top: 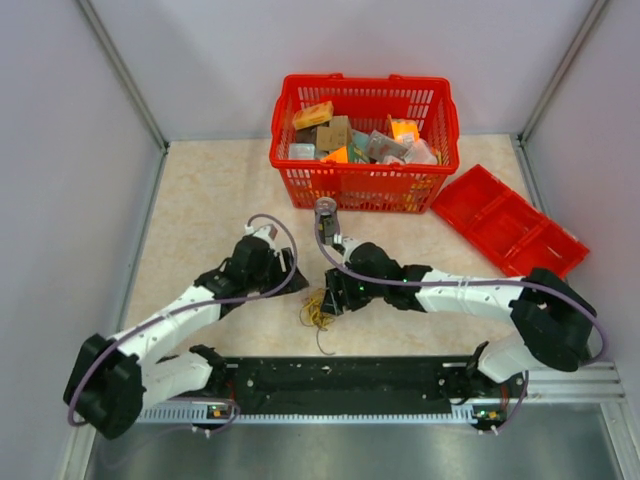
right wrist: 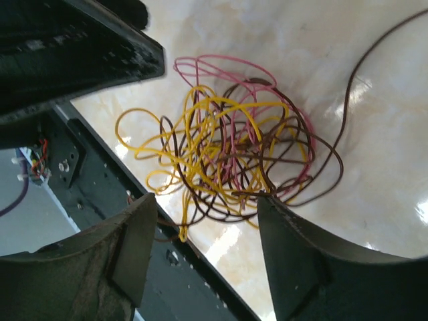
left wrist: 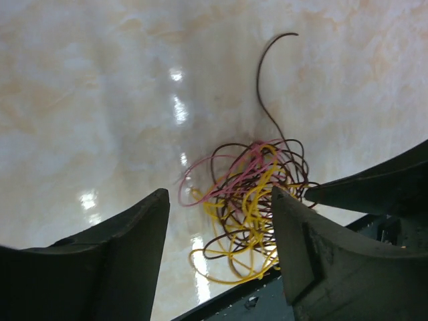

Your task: Untangle the cables

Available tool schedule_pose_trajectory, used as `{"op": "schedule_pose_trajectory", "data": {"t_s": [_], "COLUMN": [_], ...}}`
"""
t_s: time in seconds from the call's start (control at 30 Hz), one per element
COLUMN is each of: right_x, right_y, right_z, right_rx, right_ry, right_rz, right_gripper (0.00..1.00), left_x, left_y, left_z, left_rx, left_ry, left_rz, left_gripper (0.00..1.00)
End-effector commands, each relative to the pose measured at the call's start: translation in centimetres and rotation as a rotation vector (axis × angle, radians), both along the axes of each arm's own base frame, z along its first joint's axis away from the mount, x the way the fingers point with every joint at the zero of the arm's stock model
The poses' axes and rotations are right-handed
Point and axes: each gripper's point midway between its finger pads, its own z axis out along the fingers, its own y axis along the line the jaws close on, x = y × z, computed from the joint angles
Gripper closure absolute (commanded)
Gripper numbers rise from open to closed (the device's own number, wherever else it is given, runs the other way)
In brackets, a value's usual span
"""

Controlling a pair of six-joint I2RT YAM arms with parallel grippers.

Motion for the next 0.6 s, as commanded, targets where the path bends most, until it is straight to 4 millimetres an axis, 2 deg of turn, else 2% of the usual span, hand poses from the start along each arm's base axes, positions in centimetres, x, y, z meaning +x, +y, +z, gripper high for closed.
{"op": "schedule_pose_trajectory", "data": {"t_s": [0.0,0.07,0.23,0.33,0.47,0.57], "right_x": [0.3,0.2,0.1,0.1,0.3,0.6], "right_y": [1.7,1.3,0.7,0.5,0.2,-0.2], "right_z": [0.6,-0.1,-0.7,-0.8,-0.7,-1.4], "right_rx": [0.1,0.087,0.072,0.067,0.063,0.035], "right_ry": [-0.022,-0.018,-0.023,-0.022,-0.031,-0.033], "right_rz": [-0.003,-0.014,-0.022,-0.028,-0.044,-0.072], "right_gripper": [0.41,0.43,0.54,0.56,0.59,0.59], "left_x": [2.4,2.9,2.7,2.9,2.7,2.4], "left_y": [-3.7,-4.5,-7.3,-7.6,-7.8,-7.7], "left_z": [2.5,2.1,1.6,0.4,0.2,0.7], "left_rx": [-0.04,-0.05,-0.131,-0.072,-0.056,-0.062], "left_ry": [-0.08,-0.063,-0.044,-0.014,-0.009,-0.024], "left_rz": [-0.194,-0.22,-0.305,-0.295,-0.298,-0.302], "left_gripper": [0.36,0.37,0.38,0.52,0.76,0.84]}}
